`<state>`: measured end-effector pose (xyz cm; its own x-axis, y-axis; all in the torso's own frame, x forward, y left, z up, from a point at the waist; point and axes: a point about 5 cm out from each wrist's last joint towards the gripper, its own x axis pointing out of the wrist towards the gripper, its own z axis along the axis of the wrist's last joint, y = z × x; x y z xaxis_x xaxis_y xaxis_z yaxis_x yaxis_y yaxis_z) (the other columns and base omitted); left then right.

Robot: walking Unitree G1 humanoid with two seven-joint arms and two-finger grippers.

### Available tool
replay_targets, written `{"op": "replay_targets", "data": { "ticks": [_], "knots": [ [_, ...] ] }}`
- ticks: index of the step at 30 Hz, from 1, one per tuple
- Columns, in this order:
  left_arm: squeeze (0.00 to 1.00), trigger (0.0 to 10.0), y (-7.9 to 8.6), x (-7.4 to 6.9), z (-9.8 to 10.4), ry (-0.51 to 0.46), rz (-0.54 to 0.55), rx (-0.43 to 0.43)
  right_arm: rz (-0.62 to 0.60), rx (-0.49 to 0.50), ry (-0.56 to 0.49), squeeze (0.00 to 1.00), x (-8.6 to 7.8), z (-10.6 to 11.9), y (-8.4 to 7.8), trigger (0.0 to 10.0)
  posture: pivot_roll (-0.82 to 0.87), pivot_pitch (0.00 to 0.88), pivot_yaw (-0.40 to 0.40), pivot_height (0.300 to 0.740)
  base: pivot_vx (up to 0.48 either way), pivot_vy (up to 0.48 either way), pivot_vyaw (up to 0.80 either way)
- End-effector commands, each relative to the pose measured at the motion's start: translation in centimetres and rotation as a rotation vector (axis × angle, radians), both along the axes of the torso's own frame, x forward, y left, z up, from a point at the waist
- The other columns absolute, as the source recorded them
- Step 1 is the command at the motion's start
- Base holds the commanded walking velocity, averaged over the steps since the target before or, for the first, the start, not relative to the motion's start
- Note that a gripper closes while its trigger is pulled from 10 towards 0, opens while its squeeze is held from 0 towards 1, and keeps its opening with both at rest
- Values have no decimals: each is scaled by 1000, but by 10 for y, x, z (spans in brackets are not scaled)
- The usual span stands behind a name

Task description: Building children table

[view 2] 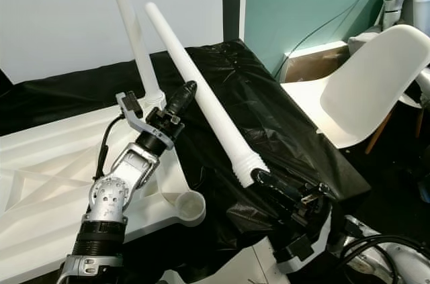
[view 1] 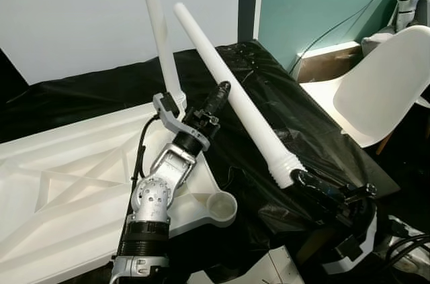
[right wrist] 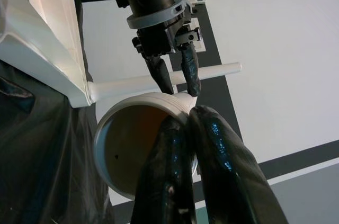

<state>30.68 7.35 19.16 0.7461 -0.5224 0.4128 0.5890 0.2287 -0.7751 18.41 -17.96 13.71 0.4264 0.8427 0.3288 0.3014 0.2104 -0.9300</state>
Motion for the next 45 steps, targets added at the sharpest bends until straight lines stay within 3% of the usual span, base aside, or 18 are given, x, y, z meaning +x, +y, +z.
{"op": "replay_targets", "data": {
  "ticks": [1,2,3,7,8,9,10,11,25,26,27,35,36,38,41,42,43,45],
  "knots": [
    [204,10000,-14,-10,19,-263,-185,-77,71,-48,18,0,-8,-3,3,10000,-201,0,74,740,0,0,0],
    [204,10000,-14,-10,19,-263,-185,-77,71,-48,18,0,-8,-3,3,10000,-201,0,74,740,0,0,0],
    [1000,10000,-17,-12,22,-288,-205,-82,80,-63,25,0,-10,-2,0,10000,-202,0,71,740,0,0,0],
    [1000,10000,-19,-14,23,-306,-221,-76,84,-72,27,0,-11,-1,-3,10000,-202,1,66,740,0,0,0],
    [776,10000,-22,-14,24,-312,-232,-62,92,-85,28,0,-12,0,-6,10000,-199,0,61,740,0,0,0],
    [776,10000,-22,-14,24,-312,-232,-62,92,-85,28,0,-12,0,-6,10000,-199,0,61,740,0,0,0],
    [86,10000,-24,-14,23,-308,-236,-46,100,-97,24,0,-13,1,-7,10000,-199,0,59,740,0,0,0],
    [0,10000,-26,-13,22,-303,-228,-24,109,-108,20,0,-14,2,-9,10000,-199,3,56,740,0,0,0],
    [0,10000,-37,-12,11,-258,-225,71,124,-176,-21,0,-18,20,-21,10000,-204,15,52,740,0,0,0],
    [0,6196,-37,-13,11,-261,-214,57,118,-173,-16,0,-18,20,-22,10000,-204,15,54,740,0,0,0],
    [0,0,-35,-12,12,-265,-196,38,102,-159,-13,0,-17,19,-22,10000,-203,16,54,740,0,0,0],
    [0,0,-30,-9,15,-289,-103,5,14,-76,6,0,-7,19,-19,10000,-200,17,55,740,0,0,0],
    [0,0,-28,-8,15,-286,-80,-1,-14,-33,27,824,-4,19,-18,10000,-197,17,59,740,0,0,0],
    [0,0,-27,-8,15,-283,-60,-1,-41,8,54,1000,-3,17,-17,10000,-195,17,62,740,0,0,0],
    [0,0,-24,-6,14,-276,-23,8,-103,112,137,1000,0,13,-16,10000,-194,17,70,740,0,0,0],
    [0,0,-23,-4,14,-271,-2,17,-139,172,207,286,1,8,-16,10000,-194,17,74,740,0,0,0],
    [0,0,-23,-4,14,-271,-2,17,-139,172,207,286,1,8,-16,10000,-194,17,74,740,0,0,0],
    [0,0,-21,0,13,-266,35,39,-193,273,326,0,2,2,-16,10000,-194,17,78,740,0,0,0]
  ]
}}
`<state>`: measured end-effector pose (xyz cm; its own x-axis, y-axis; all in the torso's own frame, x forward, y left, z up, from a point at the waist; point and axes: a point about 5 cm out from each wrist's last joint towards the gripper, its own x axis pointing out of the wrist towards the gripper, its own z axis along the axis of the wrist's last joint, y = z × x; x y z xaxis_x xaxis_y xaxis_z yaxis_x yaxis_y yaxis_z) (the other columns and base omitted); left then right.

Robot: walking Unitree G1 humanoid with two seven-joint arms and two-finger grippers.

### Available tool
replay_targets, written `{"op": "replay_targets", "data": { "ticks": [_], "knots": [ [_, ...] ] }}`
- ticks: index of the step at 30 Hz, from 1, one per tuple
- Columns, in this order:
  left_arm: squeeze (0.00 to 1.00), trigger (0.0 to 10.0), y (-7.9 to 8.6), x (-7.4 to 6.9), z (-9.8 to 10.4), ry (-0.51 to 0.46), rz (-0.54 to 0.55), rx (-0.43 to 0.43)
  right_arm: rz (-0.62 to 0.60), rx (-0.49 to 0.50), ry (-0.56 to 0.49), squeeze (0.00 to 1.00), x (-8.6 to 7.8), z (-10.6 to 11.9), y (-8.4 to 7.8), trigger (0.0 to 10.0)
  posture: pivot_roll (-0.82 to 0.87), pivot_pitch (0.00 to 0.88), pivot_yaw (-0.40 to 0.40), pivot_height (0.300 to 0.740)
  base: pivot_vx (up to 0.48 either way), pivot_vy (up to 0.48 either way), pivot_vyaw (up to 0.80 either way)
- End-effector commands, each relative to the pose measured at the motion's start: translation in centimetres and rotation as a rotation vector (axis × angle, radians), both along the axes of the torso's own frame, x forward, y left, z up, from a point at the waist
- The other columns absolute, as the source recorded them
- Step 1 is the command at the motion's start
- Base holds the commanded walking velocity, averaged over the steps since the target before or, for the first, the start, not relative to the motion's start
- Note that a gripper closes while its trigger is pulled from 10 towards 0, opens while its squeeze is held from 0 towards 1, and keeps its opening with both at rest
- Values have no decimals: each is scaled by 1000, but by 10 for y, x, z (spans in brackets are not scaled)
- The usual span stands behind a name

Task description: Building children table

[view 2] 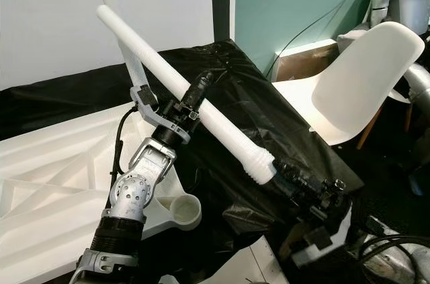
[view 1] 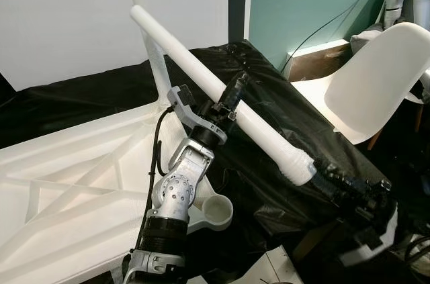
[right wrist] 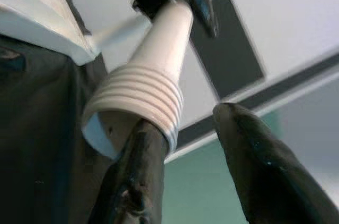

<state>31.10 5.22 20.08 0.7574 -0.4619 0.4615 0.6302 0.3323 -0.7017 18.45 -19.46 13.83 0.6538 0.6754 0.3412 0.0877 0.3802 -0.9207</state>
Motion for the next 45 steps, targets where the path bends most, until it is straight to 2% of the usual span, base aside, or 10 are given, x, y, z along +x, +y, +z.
{"op": "replay_targets", "data": {
  "ticks": [1,5,11,18,30,31,34,38,39,45],
  "knots": [
    [0,0,0,-4,4,-167,-78,2,-25,56,41,0,2,1,-1,10000,-194,17,78,740,0,0,0],
    [0,0,1,-3,4,-166,-60,14,-46,106,102,0,2,-2,-1,10000,-194,17,80,740,0,0,0],
    [0,0,2,0,5,-216,54,124,-205,656,805,0,-5,-41,8,10000,-207,24,93,740,0,0,0],
    [0,0,-1,-4,7,-284,83,178,-53,800,1116,0,-12,-33,4,10000,-226,21,98,740,0,0,0],
    [0,0,-6,-12,3,-364,62,258,104,626,945,0,45,36,13,10000,-214,3,92,740,0,0,0],
    [0,0,-8,-13,1,-371,67,278,133,596,928,533,50,46,18,10000,-204,0,87,740,0,0,0],
    [0,0,-10,-15,-2,-394,84,324,192,532,914,0,59,60,29,10000,-187,0,80,740,0,0,0],
    [0,0,-10,-17,-3,-411,101,353,206,520,917,0,67,60,35,10000,-174,0,74,740,0,0,0],
    [0,0,-10,-18,-3,-416,104,359,205,521,917,949,73,59,36,10000,-171,0,73,740,0,0,0],
    [0,0,-10,-20,-2,-432,111,369,202,511,930,1000,95,59,40,10000,-159,0,71,740,0,0,0]
  ]
}}
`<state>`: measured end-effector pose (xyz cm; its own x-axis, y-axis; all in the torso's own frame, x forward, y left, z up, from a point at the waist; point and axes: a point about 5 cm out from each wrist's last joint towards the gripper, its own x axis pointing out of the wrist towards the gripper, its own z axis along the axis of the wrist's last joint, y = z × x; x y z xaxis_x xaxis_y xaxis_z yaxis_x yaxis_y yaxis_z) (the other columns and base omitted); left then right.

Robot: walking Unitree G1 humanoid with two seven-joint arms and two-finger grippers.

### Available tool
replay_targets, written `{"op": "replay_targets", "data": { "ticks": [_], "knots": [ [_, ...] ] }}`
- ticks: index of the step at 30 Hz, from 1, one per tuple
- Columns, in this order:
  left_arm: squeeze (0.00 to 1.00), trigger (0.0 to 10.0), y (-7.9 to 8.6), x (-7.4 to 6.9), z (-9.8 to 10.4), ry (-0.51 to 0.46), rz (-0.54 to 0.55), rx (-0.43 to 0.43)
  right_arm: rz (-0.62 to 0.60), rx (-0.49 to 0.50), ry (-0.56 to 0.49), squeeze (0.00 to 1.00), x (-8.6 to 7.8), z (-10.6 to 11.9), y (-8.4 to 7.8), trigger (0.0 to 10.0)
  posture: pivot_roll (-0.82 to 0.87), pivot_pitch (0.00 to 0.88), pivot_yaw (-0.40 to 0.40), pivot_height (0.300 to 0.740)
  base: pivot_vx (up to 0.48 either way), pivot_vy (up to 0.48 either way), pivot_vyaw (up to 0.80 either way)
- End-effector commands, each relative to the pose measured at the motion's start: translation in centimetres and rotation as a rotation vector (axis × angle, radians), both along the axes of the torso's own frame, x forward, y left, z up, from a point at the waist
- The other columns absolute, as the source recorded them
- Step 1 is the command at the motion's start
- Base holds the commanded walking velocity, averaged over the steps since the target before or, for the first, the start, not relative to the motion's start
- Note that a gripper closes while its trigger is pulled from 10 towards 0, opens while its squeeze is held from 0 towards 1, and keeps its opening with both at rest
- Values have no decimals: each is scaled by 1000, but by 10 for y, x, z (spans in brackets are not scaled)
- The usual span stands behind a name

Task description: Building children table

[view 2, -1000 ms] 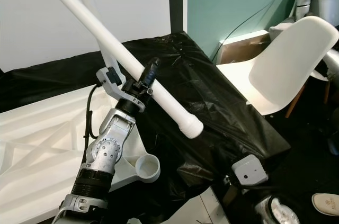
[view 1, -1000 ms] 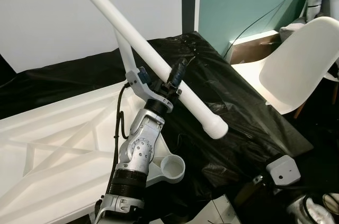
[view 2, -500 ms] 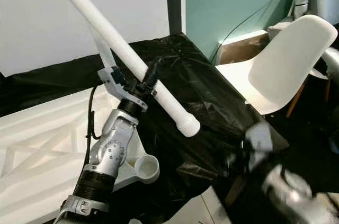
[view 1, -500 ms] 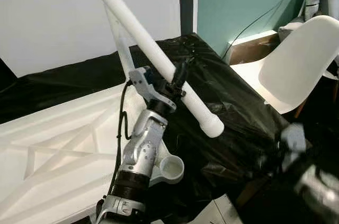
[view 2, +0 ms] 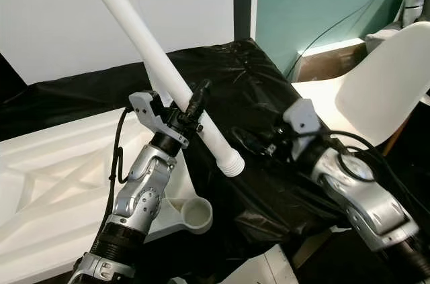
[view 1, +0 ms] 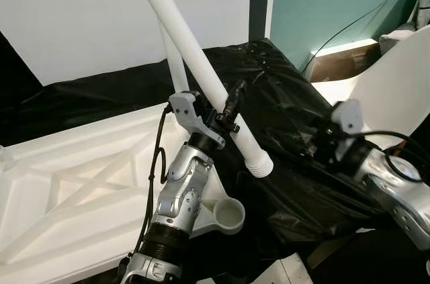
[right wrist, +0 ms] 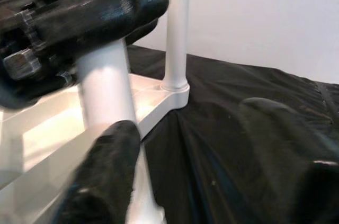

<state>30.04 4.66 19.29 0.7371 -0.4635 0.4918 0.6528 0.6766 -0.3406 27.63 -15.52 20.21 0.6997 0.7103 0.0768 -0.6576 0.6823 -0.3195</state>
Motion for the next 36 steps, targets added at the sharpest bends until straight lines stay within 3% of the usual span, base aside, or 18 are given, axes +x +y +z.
{"op": "replay_targets", "data": {
  "ticks": [1,4,5,11,15,16,17,31,36],
  "knots": [
    [0,0,-5,-9,6,-139,-141,42,9,-27,23,1000,3,-5,1,10000,-159,0,71,740,0,0,0],
    [0,0,-5,-10,8,-152,-142,47,23,-50,29,1000,17,-4,4,10000,-152,0,70,740,0,0,0],
    [0,0,-5,-10,8,-157,-144,48,38,-61,39,0,22,-4,6,10000,-150,0,70,740,0,0,0],
    [0,0,-7,-13,11,-183,-149,63,153,-131,102,0,36,-7,13,10000,-132,0,65,740,0,0,0],
    [0,0,-7,-13,11,-187,-150,67,174,-133,115,0,37,-6,14,10000,-126,0,62,740,0,0,0],
    [0,0,-8,-13,12,-190,-148,70,199,-123,125,318,36,-2,14,10000,-121,0,59,740,0,0,0],
    [0,0,-8,-13,12,-193,-144,72,218,-110,136,333,35,2,14,10000,-119,0,57,740,0,0,0],
    [0,0,-14,-12,10,-207,-157,105,256,-138,196,294,27,5,-4,10000,-146,0,67,740,0,0,0],
    [0,0,-16,-12,13,-216,-172,100,269,-138,214,302,26,2,-4,10000,-159,0,75,740,0,0,0]
  ]
}}
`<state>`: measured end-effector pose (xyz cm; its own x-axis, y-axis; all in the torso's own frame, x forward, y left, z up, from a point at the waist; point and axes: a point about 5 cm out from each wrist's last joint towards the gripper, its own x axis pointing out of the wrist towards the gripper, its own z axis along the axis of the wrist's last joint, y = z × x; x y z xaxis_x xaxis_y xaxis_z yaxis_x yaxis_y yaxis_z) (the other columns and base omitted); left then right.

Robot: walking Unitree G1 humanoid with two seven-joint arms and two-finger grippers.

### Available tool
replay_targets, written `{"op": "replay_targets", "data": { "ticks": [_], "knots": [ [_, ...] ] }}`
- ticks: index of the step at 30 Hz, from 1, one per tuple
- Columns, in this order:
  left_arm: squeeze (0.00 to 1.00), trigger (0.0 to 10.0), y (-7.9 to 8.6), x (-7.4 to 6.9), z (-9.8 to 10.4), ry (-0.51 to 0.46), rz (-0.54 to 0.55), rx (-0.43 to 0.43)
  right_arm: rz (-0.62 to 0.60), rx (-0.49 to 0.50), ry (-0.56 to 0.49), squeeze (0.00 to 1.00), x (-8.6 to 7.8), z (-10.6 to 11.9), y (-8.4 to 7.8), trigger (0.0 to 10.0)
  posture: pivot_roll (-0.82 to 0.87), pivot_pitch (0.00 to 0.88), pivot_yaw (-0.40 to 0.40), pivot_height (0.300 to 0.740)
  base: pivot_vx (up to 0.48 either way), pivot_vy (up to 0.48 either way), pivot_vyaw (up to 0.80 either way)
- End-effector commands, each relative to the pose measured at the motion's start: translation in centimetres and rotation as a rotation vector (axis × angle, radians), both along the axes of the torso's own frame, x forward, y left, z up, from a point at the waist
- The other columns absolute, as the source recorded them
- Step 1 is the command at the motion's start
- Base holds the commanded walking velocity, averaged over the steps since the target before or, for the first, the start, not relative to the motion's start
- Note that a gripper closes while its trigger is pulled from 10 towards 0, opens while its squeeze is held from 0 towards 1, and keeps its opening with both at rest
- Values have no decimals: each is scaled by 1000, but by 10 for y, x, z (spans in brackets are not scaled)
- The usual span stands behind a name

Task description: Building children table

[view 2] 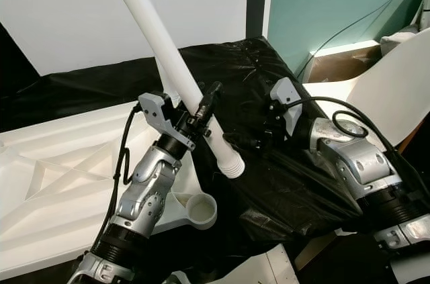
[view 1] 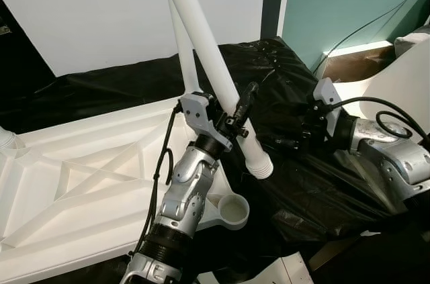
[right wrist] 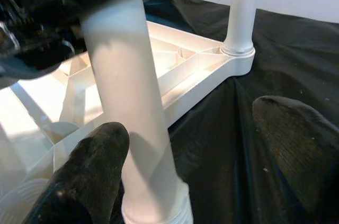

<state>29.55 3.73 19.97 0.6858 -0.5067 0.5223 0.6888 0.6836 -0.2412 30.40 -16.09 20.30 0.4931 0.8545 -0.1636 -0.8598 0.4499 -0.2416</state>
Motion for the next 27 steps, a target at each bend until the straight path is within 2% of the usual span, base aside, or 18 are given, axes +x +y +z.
{"op": "replay_targets", "data": {
  "ticks": [1,4,10,20,21,22,23,24,25,26,27],
  "knots": [
    [0,0,-7,-7,6,-127,-158,44,18,8,7,302,-2,1,2,10000,-159,0,75,740,0,0,0],
    [0,0,-10,-8,8,-133,-180,39,39,-1,31,298,-1,-5,6,10000,-165,0,79,740,0,0,0],
    [0,0,-23,-17,16,-170,-275,27,108,-52,53,278,16,-24,32,10000,-143,0,74,740,0,0,0],
    [0,0,-25,-20,21,-188,-289,19,129,-51,38,278,25,-29,54,10000,-118,0,72,740,0,0,0],
    [0,0,-25,-21,21,-189,-289,19,121,-43,32,278,26,-29,56,2902,-114,0,72,740,0,0,0],
    [0,0,-25,-21,21,-189,-289,19,121,-43,32,278,26,-29,56,2902,-114,0,72,740,0,0,0],
    [0,0,-24,-20,21,-188,-283,21,110,-34,22,239,28,-29,57,0,-114,0,73,740,0,0,0],
    [0,0,-24,-20,21,-188,-283,21,110,-34,22,239,28,-29,57,0,-114,0,73,740,0,0,0],
    [0,902,-24,-19,21,-178,-270,19,83,-21,5,239,30,-27,56,0,-117,0,73,740,0,0,0],
    [0,902,-24,-19,21,-178,-270,19,83,-21,5,239,30,-27,56,0,-117,0,73,740,0,0,0],
    [361,9294,-23,-18,21,-172,-261,16,54,-6,-9,243,31,-26,56,0,-119,0,74,740,0,0,0]
  ]
}}
